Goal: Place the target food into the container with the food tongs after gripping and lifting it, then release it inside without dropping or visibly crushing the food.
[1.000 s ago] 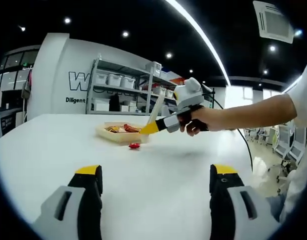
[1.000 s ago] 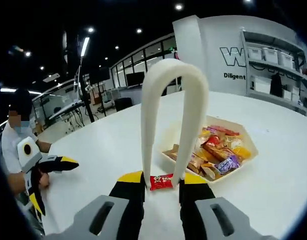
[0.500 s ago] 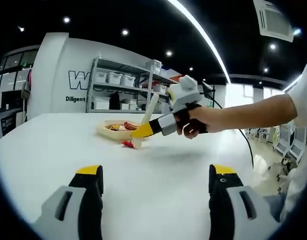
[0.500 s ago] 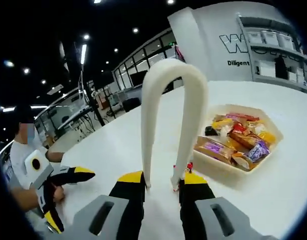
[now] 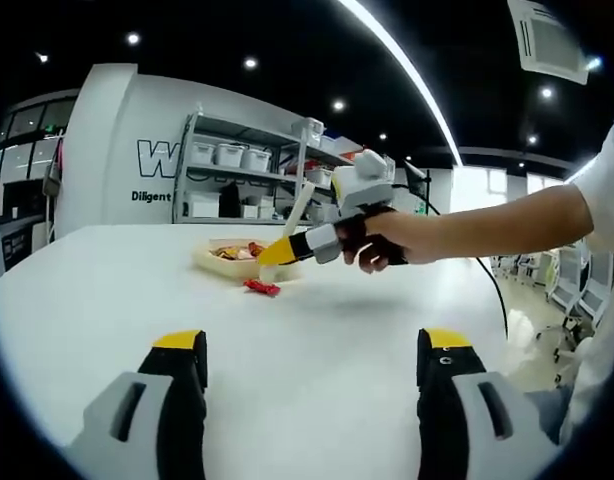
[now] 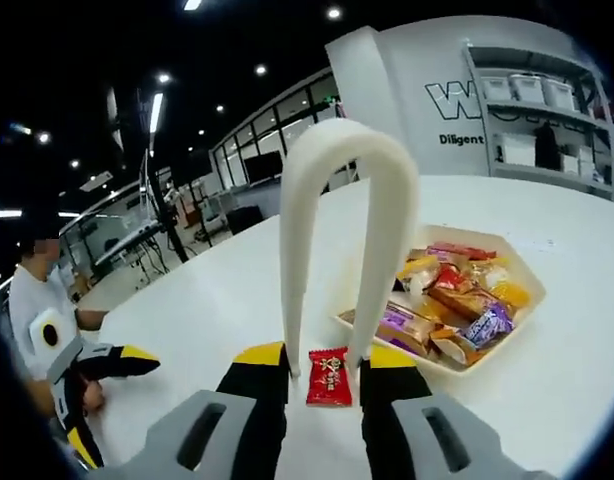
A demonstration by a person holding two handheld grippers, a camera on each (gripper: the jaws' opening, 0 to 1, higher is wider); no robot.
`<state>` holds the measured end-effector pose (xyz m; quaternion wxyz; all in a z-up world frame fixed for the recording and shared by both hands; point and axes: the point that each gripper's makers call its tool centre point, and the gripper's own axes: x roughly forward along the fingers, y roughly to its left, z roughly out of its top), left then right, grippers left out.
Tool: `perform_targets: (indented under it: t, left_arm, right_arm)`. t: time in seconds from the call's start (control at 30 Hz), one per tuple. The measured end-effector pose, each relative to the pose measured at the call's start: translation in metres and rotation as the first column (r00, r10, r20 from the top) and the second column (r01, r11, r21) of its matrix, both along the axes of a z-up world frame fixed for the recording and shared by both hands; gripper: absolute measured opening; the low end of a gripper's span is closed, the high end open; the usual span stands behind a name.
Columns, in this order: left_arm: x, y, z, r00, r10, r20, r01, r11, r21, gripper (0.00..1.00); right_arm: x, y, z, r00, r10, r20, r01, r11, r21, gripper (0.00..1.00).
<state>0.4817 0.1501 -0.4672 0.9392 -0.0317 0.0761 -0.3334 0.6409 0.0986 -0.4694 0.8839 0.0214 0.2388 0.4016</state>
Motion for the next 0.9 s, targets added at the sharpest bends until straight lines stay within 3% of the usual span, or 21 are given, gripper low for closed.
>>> perform_targets:
  t: [0.1, 0.27, 0.3, 0.4, 0.43, 0.47, 0.5, 0.53, 0.6, 0.8, 0.9]
  left_arm:
    - [0.0, 0.001, 0.001, 1.0, 0.003, 0.001, -0.003, 1.0, -0.004, 0.85]
    - [0.0, 0.001, 0.0, 1.0, 0.007, -0.001, -0.007, 1.0, -0.003, 0.85]
    - [0.0, 0.001, 0.001, 1.0, 0.009, -0.001, -0.009, 1.0, -0.006, 0.85]
    - [0.0, 0.001, 0.0, 1.0, 0.01, -0.002, -0.01, 1.0, -0.004, 0.85]
    - [0.0, 0.001, 0.0, 1.0, 0.01, -0.003, -0.01, 1.0, -0.005, 0.85]
    - [0.001, 0.001, 0.0, 1.0, 0.012, -0.002, -0.012, 1.0, -0.004, 0.85]
    - [0.001, 0.001, 0.0, 1.0, 0.012, -0.003, -0.012, 1.0, -0.005, 0.85]
    - [0.001, 0.001, 0.001, 1.0, 0.012, -0.005, -0.012, 1.0, -0.009, 0.85]
    - [0.001, 0.001, 0.001, 1.0, 0.012, -0.005, -0.012, 1.0, -0.009, 0.85]
    - [0.001, 0.002, 0.0, 1.0, 0.012, -0.006, -0.012, 1.0, -0.007, 0.85]
    - [0.001, 0.001, 0.0, 1.0, 0.012, -0.004, -0.012, 1.0, -0.007, 0.84]
  right_arm:
    - [0.001, 0.003, -0.001, 1.0, -0.002, 0.008, 0.002, 1.0, -0.001, 0.25]
    - [0.0, 0.008, -0.012, 0.999, 0.017, 0.047, -0.013, 0.997, -0.08, 0.25]
    - [0.002, 0.008, -0.008, 0.995, 0.027, 0.098, -0.018, 0.996, -0.092, 0.25]
    - [0.003, 0.003, -0.009, 0.995, -0.013, 0.102, 0.028, 0.989, -0.142, 0.18]
    - [-0.002, 0.009, -0.011, 0.998, 0.003, 0.059, 0.003, 0.994, -0.111, 0.11]
    - [0.001, 0.002, -0.013, 0.998, -0.039, 0.045, 0.045, 0.989, -0.138, 0.1]
    - [0.008, 0.0, -0.008, 0.993, -0.031, 0.114, 0.05, 0.985, -0.167, 0.09]
    - [0.002, 0.005, -0.01, 0.996, -0.001, 0.086, 0.014, 0.988, -0.153, 0.09]
    - [0.001, 0.006, -0.008, 0.998, -0.013, 0.055, 0.019, 0.994, -0.108, 0.09]
    - [0.004, 0.002, 0.014, 0.998, -0.026, 0.05, 0.027, 0.999, -0.023, 0.1]
    - [0.008, -0.003, 0.021, 0.997, -0.025, 0.069, 0.027, 0.999, -0.03, 0.11]
